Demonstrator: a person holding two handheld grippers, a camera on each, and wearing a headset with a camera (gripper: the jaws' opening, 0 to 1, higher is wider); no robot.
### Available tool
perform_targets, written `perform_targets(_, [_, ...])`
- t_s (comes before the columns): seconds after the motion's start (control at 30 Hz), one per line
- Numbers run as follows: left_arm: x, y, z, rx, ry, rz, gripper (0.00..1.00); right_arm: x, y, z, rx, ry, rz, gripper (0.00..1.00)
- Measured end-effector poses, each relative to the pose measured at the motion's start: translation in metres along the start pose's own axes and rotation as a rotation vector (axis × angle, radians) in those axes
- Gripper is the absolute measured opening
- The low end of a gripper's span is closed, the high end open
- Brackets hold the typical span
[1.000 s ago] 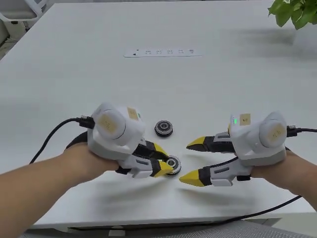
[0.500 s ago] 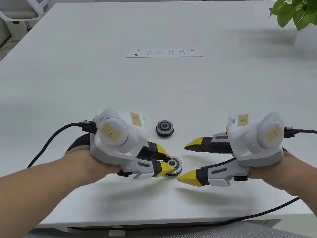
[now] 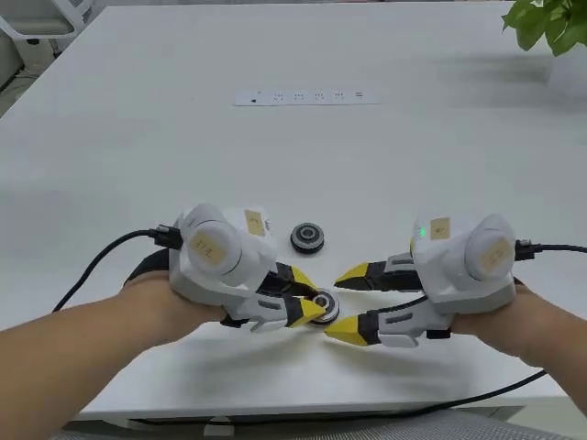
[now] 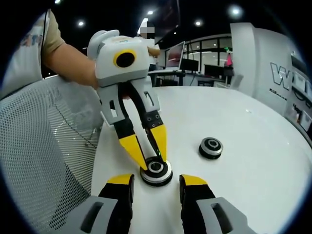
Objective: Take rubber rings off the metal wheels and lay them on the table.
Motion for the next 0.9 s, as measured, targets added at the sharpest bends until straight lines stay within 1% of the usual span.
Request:
perform_targets(0.2, [0.0001, 0.0001, -0.0001, 0.003, 0.001, -0.002, 0.13, -0.0011, -0.0003, 0.0027, -0.004, 0.0, 0.009, 0.31])
perform_targets(0.4, [0.0, -0.0003, -0.0001, 0.004, 0.004, -0.006, 0.13, -0.0016, 0.0003, 0.0034, -0.011, 0.015, 0.044, 0.27])
perform_targets(0.6, [-0.0001, -0.0003, 0.0, 0.006, 0.005, -0.007, 0.13, -0.0025, -0.0009, 0.0054, -0.012, 0.019, 0.062, 0.26])
perform_targets(0.9, [-0.0002, -0.0001, 0.0004, 0.007, 0.009, -0.007, 0.13, -0.0027, -0.0007, 0.0037, -0.021, 0.032, 0.095, 0.25])
Point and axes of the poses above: the centre of the closed fingertips' face, and the gripper's own axes: z roughly forward along the fingers, y roughly to its right, x roughly out of its top, the point moved 2 cm from there along -z, roughly backward along the fingers, and after that the axes turned 13 degrees about -z, right-handed, at the moved point
